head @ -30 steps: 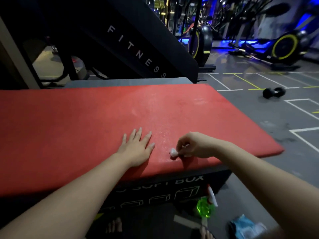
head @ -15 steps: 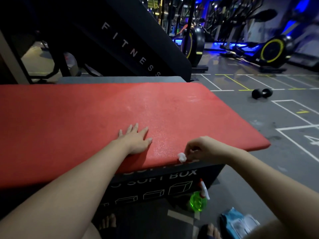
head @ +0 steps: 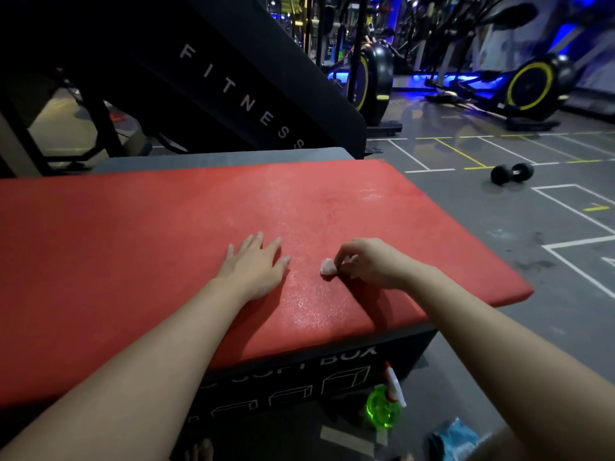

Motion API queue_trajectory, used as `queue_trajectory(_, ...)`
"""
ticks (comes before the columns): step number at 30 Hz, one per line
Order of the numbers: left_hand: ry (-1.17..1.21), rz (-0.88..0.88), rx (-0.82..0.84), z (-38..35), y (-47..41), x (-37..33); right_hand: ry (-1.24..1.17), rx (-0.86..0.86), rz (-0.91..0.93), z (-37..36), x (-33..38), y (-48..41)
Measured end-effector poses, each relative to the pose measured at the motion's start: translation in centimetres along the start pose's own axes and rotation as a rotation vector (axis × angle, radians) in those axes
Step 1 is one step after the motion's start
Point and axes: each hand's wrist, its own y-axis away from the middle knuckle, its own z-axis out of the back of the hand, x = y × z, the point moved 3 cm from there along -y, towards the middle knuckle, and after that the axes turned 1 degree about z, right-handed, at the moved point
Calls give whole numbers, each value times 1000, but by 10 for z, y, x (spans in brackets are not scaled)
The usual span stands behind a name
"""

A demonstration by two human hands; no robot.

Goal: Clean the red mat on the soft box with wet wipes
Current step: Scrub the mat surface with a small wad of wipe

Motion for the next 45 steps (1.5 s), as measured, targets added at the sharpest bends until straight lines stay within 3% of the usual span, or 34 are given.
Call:
queue_trajectory(4, 31, -12, -30, 2, -18, 3, -54, 261, 52, 18, -3, 17)
queue_trajectory(6, 40, -30, -52, 1, -26, 2, -88, 287, 53, 19, -9, 19)
queue_trajectory(11, 66, -39, -89, -11, -47, -2, 39, -50, 104, 11, -36, -28)
queue_trajectory(15, -23, -24, -56, -25, -54, -3, 30, -191, 46, 12, -57, -62)
queue_trajectory(17, -49, -25, -41, -28, -56, -1, 16, -79, 32, 22, -60, -66)
queue_trajectory(20, -69, -31, -25, -28, -56, 1, -152, 292, 42, 32, -54, -59)
queue_trajectory(21, -72, -31, -22, -28, -56, 1, -190, 339, 46, 31, -54, -59)
queue_trajectory(23, -72, -17, -27, -28, -56, 0, -140, 231, 81, 26, -54, -70)
queue_trajectory(26, -110, -20, -45, -24, -60, -2, -19, -64, 97, 12, -62, -100)
queue_trajectory(29, -169, -54, -94, -9, -71, -3, -21, -238, 35, 10, -72, -116)
queue_trajectory(35, -146, 7, -267, 18, -154, 7, -205, 121, 130, 29, -72, -102)
queue_trajectory(41, -15, 103, -193, -4, -199, 29, -122, -194, 152, 14, -79, -141)
queue_trajectory(45, -18, 87, -184, -8, -202, 31, -79, -275, 60, 21, -96, -199)
